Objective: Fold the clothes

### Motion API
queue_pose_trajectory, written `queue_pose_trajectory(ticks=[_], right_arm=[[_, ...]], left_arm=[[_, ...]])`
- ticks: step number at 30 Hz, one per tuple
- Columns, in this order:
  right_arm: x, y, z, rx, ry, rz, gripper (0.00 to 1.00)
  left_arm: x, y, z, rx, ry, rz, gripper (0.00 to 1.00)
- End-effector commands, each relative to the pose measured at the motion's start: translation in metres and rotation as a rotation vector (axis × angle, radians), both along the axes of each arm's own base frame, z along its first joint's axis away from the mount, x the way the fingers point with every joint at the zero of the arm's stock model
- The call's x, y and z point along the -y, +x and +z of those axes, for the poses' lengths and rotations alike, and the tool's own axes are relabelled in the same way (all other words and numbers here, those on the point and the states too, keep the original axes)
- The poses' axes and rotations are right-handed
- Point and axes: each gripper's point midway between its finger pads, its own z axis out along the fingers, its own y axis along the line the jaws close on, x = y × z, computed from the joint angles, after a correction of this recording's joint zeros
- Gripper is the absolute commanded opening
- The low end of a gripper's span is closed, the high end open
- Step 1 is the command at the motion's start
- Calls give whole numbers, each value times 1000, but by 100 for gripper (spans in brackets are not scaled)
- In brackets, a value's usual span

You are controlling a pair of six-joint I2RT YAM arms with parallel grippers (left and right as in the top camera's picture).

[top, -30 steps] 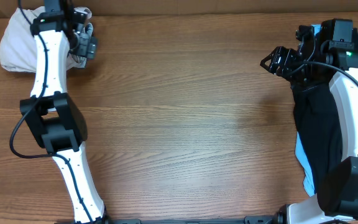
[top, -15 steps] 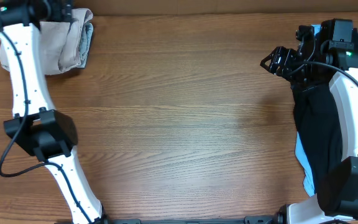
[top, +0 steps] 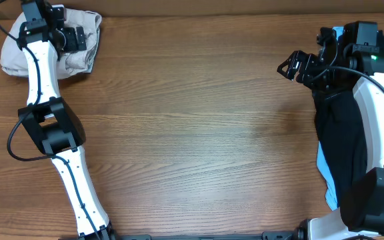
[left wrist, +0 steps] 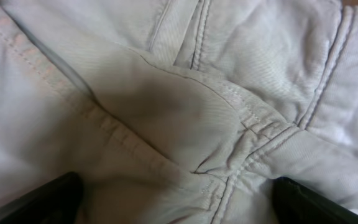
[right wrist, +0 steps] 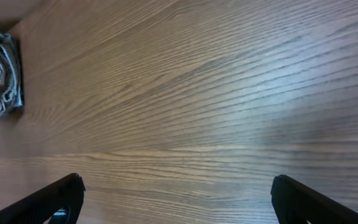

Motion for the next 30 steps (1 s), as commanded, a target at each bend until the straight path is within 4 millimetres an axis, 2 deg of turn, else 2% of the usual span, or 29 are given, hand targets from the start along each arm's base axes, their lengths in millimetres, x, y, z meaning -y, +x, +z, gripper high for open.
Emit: queue_pose_trajectory(ticks=[1, 2, 3, 5, 6, 9, 10, 11, 12, 13, 16, 20, 22, 24, 30], right_arm=[[3, 9, 21, 63, -41, 16, 100], [5, 12, 46, 119, -69, 28, 100], [7, 13, 56, 137, -84, 21, 100], [11, 12, 90, 193, -113, 6, 100], [8, 10, 113, 231, -116, 8, 100], [1, 1, 152, 295, -122, 20, 100], [-4, -9, 170, 318, -123, 29, 100], [-5, -15, 180, 327, -124, 30, 100], [-6, -31, 196, 339, -129, 33, 100], [-7, -37, 201, 343, -133, 32, 100], [-9, -71, 220, 368, -139, 29, 100], [-16, -107, 235, 373, -98, 1, 100], [-23, -130, 236, 311, -15, -47, 100], [-25, -143, 233, 282, -10, -50, 100], [-24, -148, 229, 283, -49, -7, 100]], left_arm=[[19, 3, 52, 73, -106, 1, 100], [21, -5, 104, 123, -91, 0, 100], [22, -10, 123, 139, -86, -1, 100], [28, -30, 172, 172, -76, -2, 100], [33, -45, 201, 185, -72, -3, 100], [45, -83, 253, 201, -66, -5, 100], [51, -102, 273, 205, -62, -5, 100], [54, -111, 285, 212, -61, -6, 100], [59, -128, 310, 247, -50, -9, 100], [60, -132, 320, 267, -44, -10, 100], [63, -143, 340, 308, -32, -12, 100], [63, -143, 337, 300, -34, -12, 100], [63, -142, 336, 297, -35, -12, 100], [63, -142, 336, 297, -35, -12, 100], [63, -142, 336, 297, -35, -12, 100]])
